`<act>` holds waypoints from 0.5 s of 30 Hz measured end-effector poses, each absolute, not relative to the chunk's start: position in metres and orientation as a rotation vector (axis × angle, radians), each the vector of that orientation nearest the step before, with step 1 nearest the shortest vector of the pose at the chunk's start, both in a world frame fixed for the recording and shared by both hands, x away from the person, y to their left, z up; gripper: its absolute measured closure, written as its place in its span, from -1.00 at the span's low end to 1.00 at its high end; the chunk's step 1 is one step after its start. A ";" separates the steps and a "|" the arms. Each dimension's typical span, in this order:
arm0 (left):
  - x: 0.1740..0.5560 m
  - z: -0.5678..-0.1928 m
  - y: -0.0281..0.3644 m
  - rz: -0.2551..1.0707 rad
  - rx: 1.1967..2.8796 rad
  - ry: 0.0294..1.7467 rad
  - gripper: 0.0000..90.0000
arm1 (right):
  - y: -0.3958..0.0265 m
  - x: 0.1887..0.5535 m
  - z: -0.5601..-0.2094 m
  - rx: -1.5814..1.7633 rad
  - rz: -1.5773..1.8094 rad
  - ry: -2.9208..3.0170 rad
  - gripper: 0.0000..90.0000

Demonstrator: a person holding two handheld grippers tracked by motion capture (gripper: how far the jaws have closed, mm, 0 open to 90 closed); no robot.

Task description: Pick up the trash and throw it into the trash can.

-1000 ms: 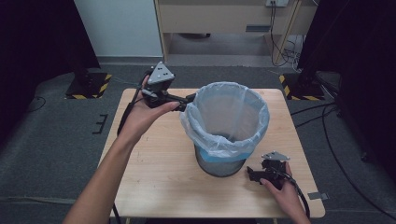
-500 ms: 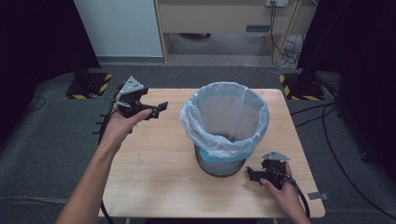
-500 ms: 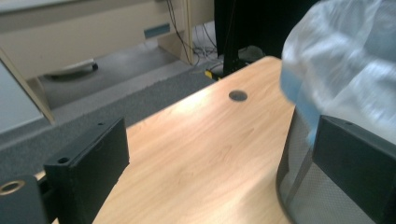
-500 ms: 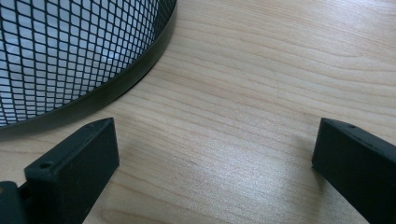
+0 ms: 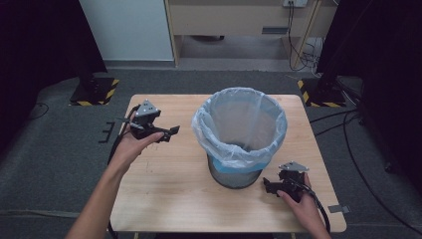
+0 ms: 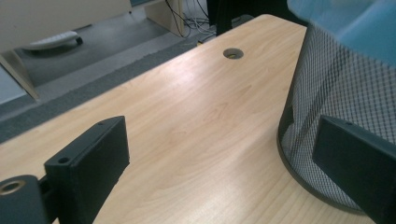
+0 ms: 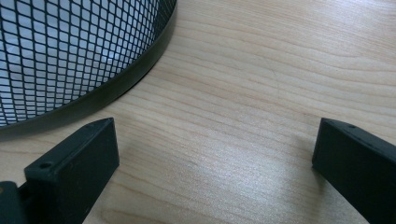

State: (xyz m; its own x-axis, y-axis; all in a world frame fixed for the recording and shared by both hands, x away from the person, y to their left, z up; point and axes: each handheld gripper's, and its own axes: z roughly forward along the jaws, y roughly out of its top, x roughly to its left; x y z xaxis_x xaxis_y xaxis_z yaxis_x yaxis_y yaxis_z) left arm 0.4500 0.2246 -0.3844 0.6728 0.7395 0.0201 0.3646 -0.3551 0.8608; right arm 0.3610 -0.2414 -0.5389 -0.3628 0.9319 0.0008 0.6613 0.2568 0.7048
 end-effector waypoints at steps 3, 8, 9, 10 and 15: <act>0.451 -0.397 0.225 0.498 1.984 0.881 -0.93 | -0.241 0.361 -0.539 1.451 0.875 2.116 -0.99; 0.449 -0.417 0.227 0.465 1.996 0.912 -0.92 | -0.241 0.361 -0.539 1.452 0.874 2.116 -0.99; 0.449 -0.421 0.226 0.461 2.001 0.914 -0.92 | -0.241 0.361 -0.539 1.452 0.873 2.114 -0.99; 0.448 -0.425 0.226 0.458 2.010 0.918 -0.92 | -0.241 0.361 -0.539 1.453 0.875 2.112 -0.99; 0.442 -0.446 0.221 0.440 2.056 0.922 -0.92 | -0.241 0.361 -0.539 1.454 0.875 2.111 -0.99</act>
